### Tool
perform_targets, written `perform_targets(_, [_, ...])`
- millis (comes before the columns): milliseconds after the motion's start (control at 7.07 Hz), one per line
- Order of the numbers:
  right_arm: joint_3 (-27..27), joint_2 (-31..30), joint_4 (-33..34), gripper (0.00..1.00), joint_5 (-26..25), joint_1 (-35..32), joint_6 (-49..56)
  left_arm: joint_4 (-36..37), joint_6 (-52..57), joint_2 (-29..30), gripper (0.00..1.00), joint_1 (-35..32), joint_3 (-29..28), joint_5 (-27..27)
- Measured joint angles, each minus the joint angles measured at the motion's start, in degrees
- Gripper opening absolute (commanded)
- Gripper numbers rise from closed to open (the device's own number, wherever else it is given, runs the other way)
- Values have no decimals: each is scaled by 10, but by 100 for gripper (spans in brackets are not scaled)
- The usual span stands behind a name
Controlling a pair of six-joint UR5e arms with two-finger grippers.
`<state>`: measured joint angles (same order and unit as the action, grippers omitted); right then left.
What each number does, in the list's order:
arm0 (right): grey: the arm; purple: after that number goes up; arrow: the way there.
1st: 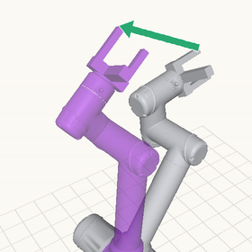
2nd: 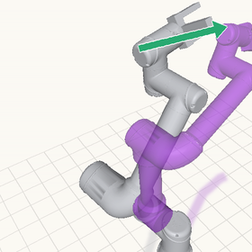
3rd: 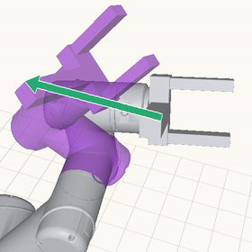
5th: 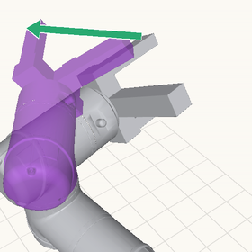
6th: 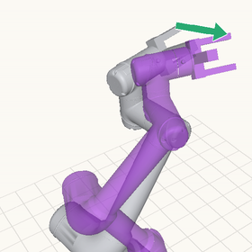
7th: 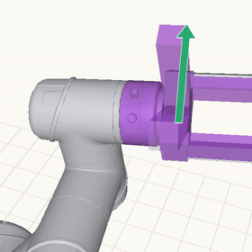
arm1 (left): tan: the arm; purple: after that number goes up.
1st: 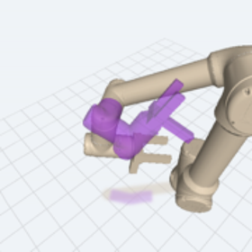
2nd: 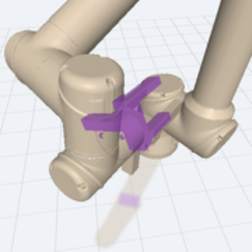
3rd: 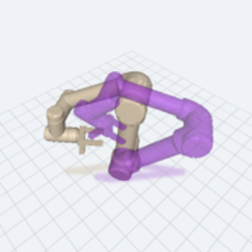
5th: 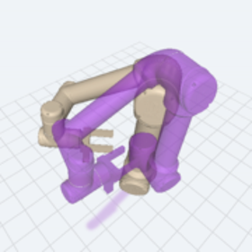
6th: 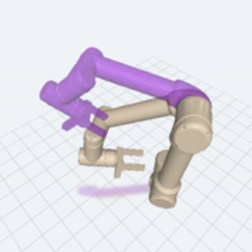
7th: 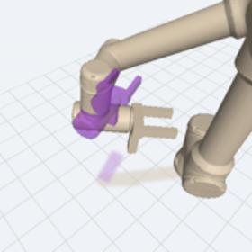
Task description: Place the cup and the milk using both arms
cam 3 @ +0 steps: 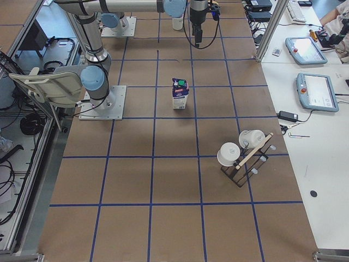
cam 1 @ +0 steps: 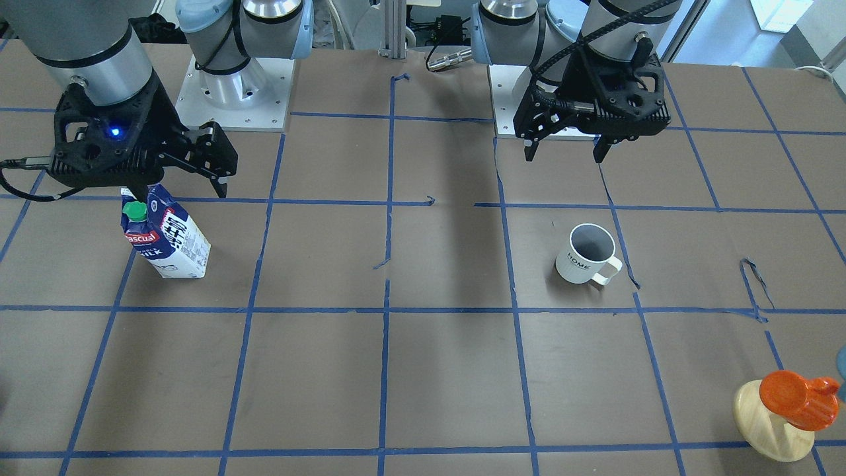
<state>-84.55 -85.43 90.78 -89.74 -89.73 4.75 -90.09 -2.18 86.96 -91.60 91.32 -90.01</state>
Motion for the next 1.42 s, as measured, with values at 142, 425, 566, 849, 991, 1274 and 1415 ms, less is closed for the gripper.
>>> perform_targets(142, [0,0,0,100,0,0,0,0,1,0,100,0,0,1])
perform_targets(425, [0,0,0,100,0,0,0,0,2,-1,100,0,0,1])
perform_targets(566, [0,0,0,100,1,0,0,-1,2,-1,100,0,1,1])
perform_targets(849, [0,1,0,100,1,0,0,-2,3,-1,100,2,1,0])
perform_targets(991, [0,1,0,100,1,0,0,-2,4,0,100,3,1,1])
perform_targets(1274, [0,1,0,100,1,0,0,-2,6,0,100,3,1,1])
perform_targets(1415, [0,1,0,100,1,0,0,-2,10,0,100,4,1,2])
